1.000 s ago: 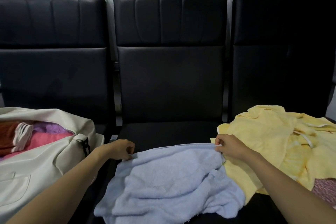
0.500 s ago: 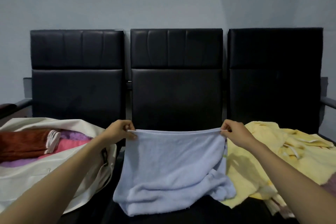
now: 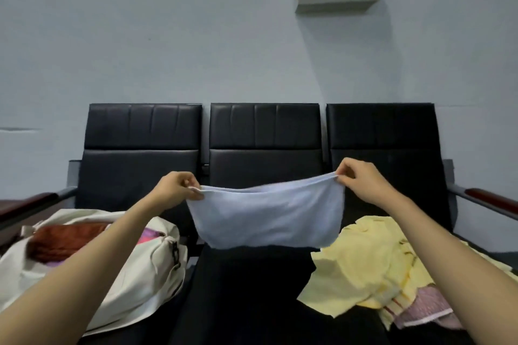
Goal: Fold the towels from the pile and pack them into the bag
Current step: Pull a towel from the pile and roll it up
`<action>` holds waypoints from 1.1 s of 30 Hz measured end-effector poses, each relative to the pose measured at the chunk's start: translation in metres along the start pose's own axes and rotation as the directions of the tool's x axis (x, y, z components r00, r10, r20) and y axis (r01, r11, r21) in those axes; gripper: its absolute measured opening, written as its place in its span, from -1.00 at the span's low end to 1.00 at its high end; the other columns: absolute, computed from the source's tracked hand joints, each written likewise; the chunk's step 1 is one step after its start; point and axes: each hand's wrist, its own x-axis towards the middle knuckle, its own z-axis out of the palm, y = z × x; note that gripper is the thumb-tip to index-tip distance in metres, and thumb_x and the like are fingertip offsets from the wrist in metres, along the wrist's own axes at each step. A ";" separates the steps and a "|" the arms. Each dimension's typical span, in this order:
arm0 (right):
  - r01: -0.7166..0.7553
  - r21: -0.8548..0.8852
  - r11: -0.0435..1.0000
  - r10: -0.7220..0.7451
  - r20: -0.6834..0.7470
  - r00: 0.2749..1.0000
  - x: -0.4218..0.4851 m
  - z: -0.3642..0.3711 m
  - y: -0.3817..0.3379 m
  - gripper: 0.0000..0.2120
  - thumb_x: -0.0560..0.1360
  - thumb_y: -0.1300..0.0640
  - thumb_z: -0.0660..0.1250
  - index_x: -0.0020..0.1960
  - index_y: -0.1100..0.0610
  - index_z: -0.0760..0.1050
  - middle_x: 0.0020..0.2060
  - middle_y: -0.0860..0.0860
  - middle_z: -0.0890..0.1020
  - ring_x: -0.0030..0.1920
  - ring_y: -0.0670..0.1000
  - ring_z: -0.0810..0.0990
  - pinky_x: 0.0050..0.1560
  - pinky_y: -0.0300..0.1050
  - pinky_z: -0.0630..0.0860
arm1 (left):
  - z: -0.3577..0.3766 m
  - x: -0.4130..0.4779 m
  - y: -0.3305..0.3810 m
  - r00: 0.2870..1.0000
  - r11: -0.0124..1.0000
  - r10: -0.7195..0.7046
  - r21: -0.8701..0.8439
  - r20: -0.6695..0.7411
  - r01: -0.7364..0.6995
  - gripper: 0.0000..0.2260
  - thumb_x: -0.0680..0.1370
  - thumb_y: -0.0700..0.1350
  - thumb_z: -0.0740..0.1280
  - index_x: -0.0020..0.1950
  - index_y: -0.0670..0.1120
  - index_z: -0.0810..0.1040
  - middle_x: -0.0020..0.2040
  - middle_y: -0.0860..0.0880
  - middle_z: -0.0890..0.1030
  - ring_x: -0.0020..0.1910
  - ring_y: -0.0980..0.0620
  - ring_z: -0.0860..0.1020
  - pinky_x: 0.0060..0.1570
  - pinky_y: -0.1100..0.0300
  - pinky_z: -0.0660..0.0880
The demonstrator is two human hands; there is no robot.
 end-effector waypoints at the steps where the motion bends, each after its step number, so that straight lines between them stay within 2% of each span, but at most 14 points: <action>1: -0.007 -0.028 1.000 0.008 0.061 0.998 -0.004 -0.005 -0.001 -0.93 0.55 0.15 0.32 -0.09 0.02 0.48 -0.14 -0.06 0.56 -0.08 -0.06 0.55 -0.14 -0.19 0.44 | -0.003 -0.005 0.000 1.000 1.000 -0.017 -0.026 -0.022 0.017 -0.84 0.34 -0.26 0.55 -0.28 -0.14 0.58 -0.44 0.06 0.48 -0.35 0.09 0.40 -0.35 0.26 0.32; 2: -0.001 -0.012 1.000 0.002 0.051 0.999 -0.008 -0.011 -0.003 -0.93 0.55 0.15 0.33 -0.09 0.02 0.49 -0.14 -0.07 0.56 -0.08 -0.08 0.54 -0.15 -0.21 0.43 | -0.007 -0.009 0.003 0.997 0.994 -0.016 -0.112 -0.075 0.007 -0.84 0.35 -0.29 0.54 -0.27 -0.16 0.57 -0.45 0.06 0.49 -0.36 0.10 0.40 -0.35 0.28 0.33; 4: 0.033 0.099 0.995 -0.026 -0.073 0.997 -0.011 -0.024 -0.008 -0.96 0.55 0.18 0.33 -0.08 0.06 0.51 -0.15 -0.06 0.57 -0.11 -0.10 0.53 -0.20 -0.26 0.41 | -0.015 -0.013 0.014 0.988 0.948 -0.002 -0.315 -0.157 -0.049 -0.83 0.37 -0.33 0.50 -0.26 -0.15 0.55 -0.46 0.11 0.54 -0.32 0.10 0.45 -0.27 0.30 0.39; 7: 0.054 0.225 0.973 -0.014 -0.175 0.984 -0.009 -0.038 -0.017 -0.99 0.55 0.19 0.33 -0.05 0.12 0.52 -0.15 -0.04 0.57 -0.11 -0.10 0.53 -0.22 -0.29 0.40 | -0.031 -0.013 0.034 0.993 0.873 0.027 -0.481 -0.114 -0.079 -0.89 0.43 -0.32 0.45 -0.16 -0.15 0.57 -0.33 0.06 0.62 -0.24 0.06 0.55 -0.18 0.23 0.48; 11: -0.017 0.243 0.970 0.042 -0.101 0.994 -0.009 -0.033 -0.010 -0.99 0.54 0.18 0.34 -0.05 0.12 0.52 -0.13 -0.03 0.58 -0.09 -0.06 0.54 -0.21 -0.25 0.42 | -0.036 -0.013 0.031 0.998 0.901 -0.026 -0.432 0.050 0.045 -0.92 0.47 -0.28 0.42 -0.06 -0.17 0.61 -0.17 -0.07 0.63 -0.16 0.01 0.61 -0.25 0.27 0.57; 14: -0.104 0.273 0.956 0.112 -0.012 0.994 -0.012 -0.013 0.007 -0.97 0.51 0.22 0.37 -0.08 0.12 0.54 -0.13 0.01 0.60 -0.06 0.00 0.57 -0.18 -0.21 0.44 | -0.020 -0.010 0.007 0.982 0.871 -0.142 -0.456 0.121 0.182 -0.87 0.46 -0.29 0.43 -0.03 -0.17 0.58 -0.12 -0.11 0.61 -0.13 -0.03 0.61 -0.15 0.17 0.61; 17: -0.160 0.260 0.952 0.164 0.008 0.986 -0.011 0.009 0.018 -0.94 0.51 0.23 0.37 -0.12 0.10 0.54 -0.14 0.01 0.60 -0.05 0.01 0.57 -0.19 -0.21 0.44 | -0.001 -0.004 -0.009 0.973 0.827 -0.225 -0.518 0.052 0.219 -0.82 0.42 -0.32 0.47 -0.04 -0.18 0.55 -0.11 -0.13 0.57 -0.09 -0.08 0.58 0.04 0.01 0.58; 21: -0.084 0.307 0.948 0.144 -0.176 0.974 0.000 0.017 0.012 -0.98 0.55 0.21 0.32 -0.07 0.13 0.51 -0.15 -0.02 0.58 -0.11 -0.06 0.56 -0.20 -0.26 0.45 | 0.007 0.009 -0.009 0.959 0.816 -0.236 -0.568 -0.159 0.106 -0.79 0.36 -0.32 0.52 -0.12 -0.16 0.54 -0.17 -0.11 0.59 -0.15 -0.08 0.58 -0.13 0.10 0.56; 24: -0.009 0.371 0.929 0.116 -0.269 0.956 -0.002 0.020 0.009 -0.99 0.56 0.21 0.31 -0.04 0.12 0.50 -0.15 -0.09 0.56 -0.11 -0.17 0.53 -0.19 -0.32 0.43 | 0.009 0.011 -0.012 0.954 0.801 -0.209 -0.597 -0.215 0.041 -0.79 0.37 -0.29 0.52 -0.11 -0.13 0.55 -0.17 -0.08 0.59 -0.13 -0.05 0.58 -0.02 0.08 0.55; 26: -0.017 0.411 0.911 0.121 -0.227 0.966 -0.008 0.024 0.016 -0.98 0.56 0.21 0.31 -0.02 0.12 0.50 -0.13 -0.08 0.57 -0.08 -0.16 0.53 -0.16 -0.31 0.44 | 0.014 0.003 -0.019 0.964 0.800 -0.199 -0.598 -0.176 0.057 -0.80 0.38 -0.30 0.51 -0.11 -0.13 0.54 -0.18 -0.07 0.58 -0.15 -0.02 0.57 -0.01 0.11 0.53; 30: -0.118 0.445 0.888 0.132 0.000 0.991 -0.028 0.042 0.039 -0.95 0.56 0.21 0.30 -0.05 0.10 0.52 -0.11 0.01 0.59 -0.05 -0.05 0.56 -0.08 -0.21 0.49 | 0.030 -0.020 -0.044 0.971 0.781 -0.240 -0.593 0.006 0.197 -0.80 0.42 -0.34 0.46 -0.09 -0.14 0.51 -0.20 -0.08 0.56 -0.25 0.04 0.59 -0.25 0.26 0.56; 33: -0.216 0.453 0.865 0.151 0.176 0.973 -0.046 0.053 0.057 -0.95 0.54 0.24 0.32 -0.05 0.12 0.53 -0.13 0.05 0.62 -0.06 0.04 0.60 -0.13 -0.11 0.58 | 0.036 -0.032 -0.067 0.935 0.792 -0.285 -0.499 0.211 0.353 -0.76 0.39 -0.30 0.49 -0.05 -0.12 0.51 -0.16 -0.12 0.56 -0.19 -0.03 0.58 -0.10 0.13 0.57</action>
